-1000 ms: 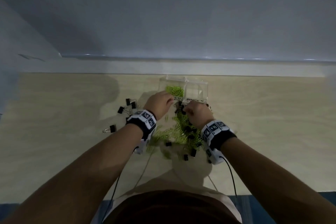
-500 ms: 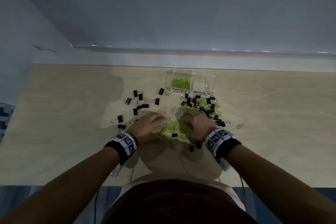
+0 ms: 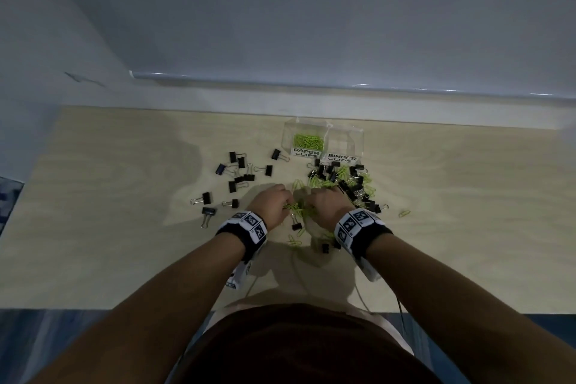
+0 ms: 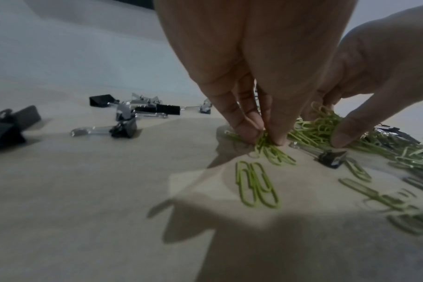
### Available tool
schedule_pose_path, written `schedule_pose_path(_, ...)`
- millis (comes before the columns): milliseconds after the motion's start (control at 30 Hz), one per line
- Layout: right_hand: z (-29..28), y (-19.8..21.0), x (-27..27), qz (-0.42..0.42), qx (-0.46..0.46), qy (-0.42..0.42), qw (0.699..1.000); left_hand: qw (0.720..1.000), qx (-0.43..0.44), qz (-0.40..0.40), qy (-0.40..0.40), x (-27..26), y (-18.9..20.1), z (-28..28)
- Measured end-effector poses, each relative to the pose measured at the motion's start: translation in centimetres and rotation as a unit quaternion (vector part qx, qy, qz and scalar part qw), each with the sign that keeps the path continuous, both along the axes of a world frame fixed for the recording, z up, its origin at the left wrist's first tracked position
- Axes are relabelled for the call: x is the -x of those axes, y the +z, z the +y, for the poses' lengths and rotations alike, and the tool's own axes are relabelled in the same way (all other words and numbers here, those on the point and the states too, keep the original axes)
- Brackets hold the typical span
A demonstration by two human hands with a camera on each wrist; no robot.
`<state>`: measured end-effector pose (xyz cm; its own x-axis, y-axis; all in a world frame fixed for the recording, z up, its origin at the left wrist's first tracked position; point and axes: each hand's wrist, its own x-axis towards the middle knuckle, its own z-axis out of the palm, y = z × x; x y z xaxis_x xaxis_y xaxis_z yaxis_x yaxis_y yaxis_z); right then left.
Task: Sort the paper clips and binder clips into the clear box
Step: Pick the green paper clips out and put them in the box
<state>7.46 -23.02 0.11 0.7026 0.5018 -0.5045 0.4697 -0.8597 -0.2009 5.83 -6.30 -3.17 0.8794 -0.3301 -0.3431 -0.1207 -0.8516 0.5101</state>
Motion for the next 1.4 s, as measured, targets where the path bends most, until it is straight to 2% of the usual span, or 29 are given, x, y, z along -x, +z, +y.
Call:
schedule_pose_path(100, -0.2, -0.2, -0.4, 0.012, -0.022, -0.067, 0.997, 0.999, -0.03, -0.004, -0.017, -0.5, 0.4, -0.1)
schedule_pose_path(167, -0.8, -0.3, -0.7, 0.036, -0.096, -0.172, 0.98, 1.0, -0.026, -0.004, -0.007, -0.6, 0.6, 0.2)
schedule_pose_path(267, -1.7, -0.2, -0.9, 0.066, -0.205, -0.306, 0.927, 0.998, 0.037, -0.002, 0.051, -0.8, 0.7, 0.8)
schedule_pose_path(367, -2.3, 0.0, -1.2, 0.107, -0.314, -0.416, 0.847, 0.985, 0.122, 0.003, 0.12, -1.5, 1.3, 0.9)
schedule_pose_path(533, -2.6, 1.3, -4.0, 0.105, -0.374, -0.477, 0.788, 0.961, 0.2, -0.029, 0.189, -5.0, 3.8, -0.3)
schedule_pose_path(733, -1.7, 4.1, -9.0, 0.023, -0.435, -0.493, 0.753, 0.94, 0.213, -0.075, 0.256, -10.6, 5.5, -2.9)
schedule_pose_path(867, -0.6, 3.7, -11.9, -0.048, -0.397, -0.486, 0.777, 0.943, 0.175, -0.081, 0.272, -12.6, 5.3, -4.0)
schedule_pose_path(1033, 0.1, 2.7, -12.1, -0.022, -0.32, -0.437, 0.841, 0.953, 0.171, -0.061, 0.241, -11.9, 4.7, -3.2)
schedule_pose_path(1100, -0.7, 2.5, -11.1, -0.049, -0.304, -0.388, 0.869, 0.959, 0.169, -0.086, 0.208, -9.9, 4.8, -2.6)
schedule_pose_path(1167, -1.7, 2.1, -9.5, -0.108, -0.289, -0.319, 0.896, 0.976, 0.14, -0.088, 0.145, -7.0, 4.7, -2.1)
schedule_pose_path(1233, -2.5, 1.3, -7.8, -0.137, -0.254, -0.248, 0.925, 0.994, 0.097, -0.031, 0.041, -3.6, 4.1, -1.7)
schedule_pose_path(1333, -3.0, -0.4, -6.2, -0.092, -0.153, -0.179, 0.967, 0.991, 0.01, 0.048, -0.122, -0.2, 2.2, -1.7)
schedule_pose_path(1400, -2.8, -1.1, -5.6, -0.071, -0.113, -0.171, 0.976, 0.985, -0.036, 0.056, -0.158, 0.9, 1.2, -2.0)
